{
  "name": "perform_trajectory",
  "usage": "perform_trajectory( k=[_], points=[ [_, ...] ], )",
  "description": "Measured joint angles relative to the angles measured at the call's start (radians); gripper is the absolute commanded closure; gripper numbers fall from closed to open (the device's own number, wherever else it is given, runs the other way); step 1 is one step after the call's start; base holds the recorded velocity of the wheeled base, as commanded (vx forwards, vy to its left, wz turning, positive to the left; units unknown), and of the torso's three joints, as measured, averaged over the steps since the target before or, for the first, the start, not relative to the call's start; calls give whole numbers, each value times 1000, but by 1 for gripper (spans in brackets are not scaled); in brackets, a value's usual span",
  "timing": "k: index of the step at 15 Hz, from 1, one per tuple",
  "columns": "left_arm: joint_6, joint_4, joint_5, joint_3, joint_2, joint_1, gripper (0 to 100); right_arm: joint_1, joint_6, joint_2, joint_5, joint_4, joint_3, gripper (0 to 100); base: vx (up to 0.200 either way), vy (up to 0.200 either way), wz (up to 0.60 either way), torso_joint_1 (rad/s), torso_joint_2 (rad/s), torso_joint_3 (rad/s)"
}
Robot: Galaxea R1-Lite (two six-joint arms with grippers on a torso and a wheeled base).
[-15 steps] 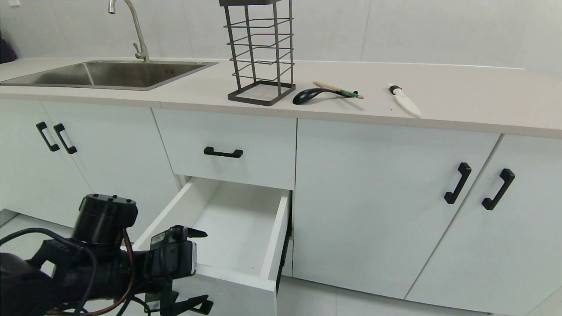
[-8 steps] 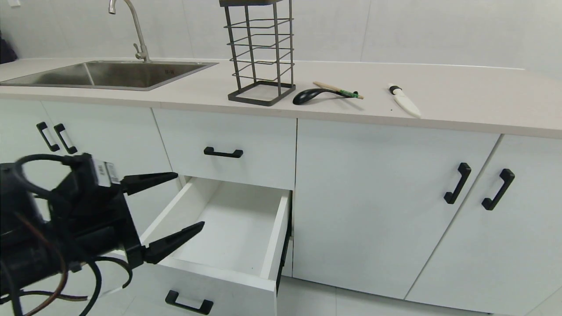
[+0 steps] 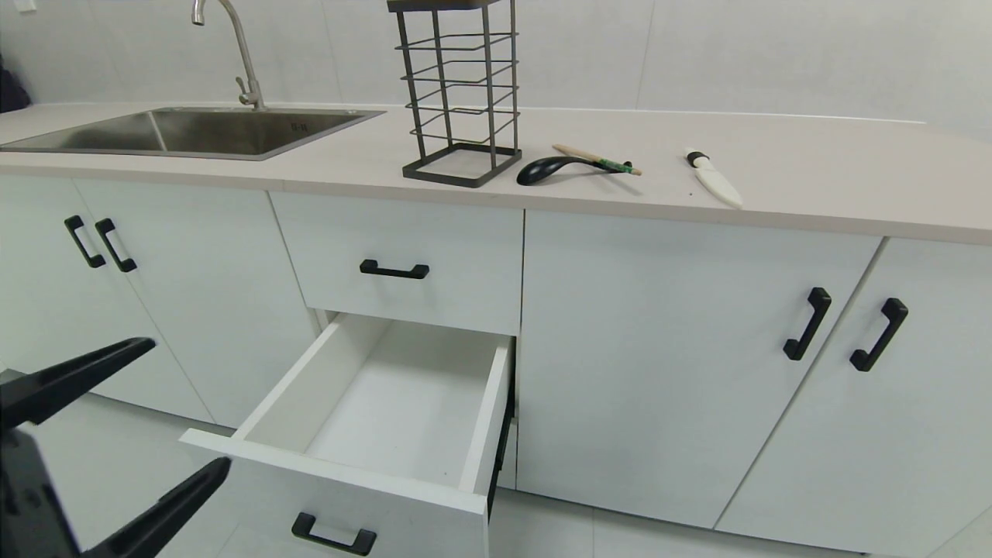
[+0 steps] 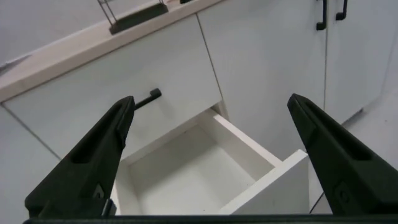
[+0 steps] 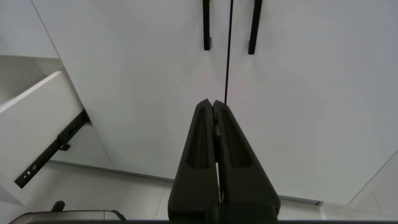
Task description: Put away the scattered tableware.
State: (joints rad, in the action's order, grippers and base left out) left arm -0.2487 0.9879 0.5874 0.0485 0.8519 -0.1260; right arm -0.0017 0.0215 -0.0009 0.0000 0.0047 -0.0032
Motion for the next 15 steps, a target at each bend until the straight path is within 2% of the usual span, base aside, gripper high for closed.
perform_trajectory(
  k=[2,4,6,7,8,9,10,11,13,15],
  points=[
    [10,-149,-12,-10,-212,42,0,0,0,0,0,0,0,100,0,0,0,0,0,0],
    [29,-367,-23,-11,-432,97,0,0,0,0,0,0,0,100,0,0,0,0,0,0],
    [34,-582,-40,-23,-611,142,0,0,0,0,0,0,0,100,0,0,0,0,0,0],
    [25,-710,-69,-32,-665,160,0,0,0,0,0,0,0,100,0,0,0,0,0,0],
    [4,-813,-130,-38,-701,171,0,0,0,0,0,0,0,100,0,0,0,0,0,0],
    [-22,-894,-220,-43,-726,179,0,0,0,0,0,0,0,100,0,0,0,0,0,0],
    [-37,-916,-279,-45,-741,184,0,0,0,0,0,0,0,100,0,0,0,0,0,0],
    [-41,-920,-301,-45,-752,185,0,0,0,0,0,0,0,100,0,0,0,0,0,0],
    [-46,-923,-304,-47,-767,180,0,0,0,0,0,0,0,100,0,0,0,0,0,0],
    [-52,-921,-257,-47,-789,121,0,0,0,0,0,0,0,100,0,0,0,0,0,0]
  ],
)
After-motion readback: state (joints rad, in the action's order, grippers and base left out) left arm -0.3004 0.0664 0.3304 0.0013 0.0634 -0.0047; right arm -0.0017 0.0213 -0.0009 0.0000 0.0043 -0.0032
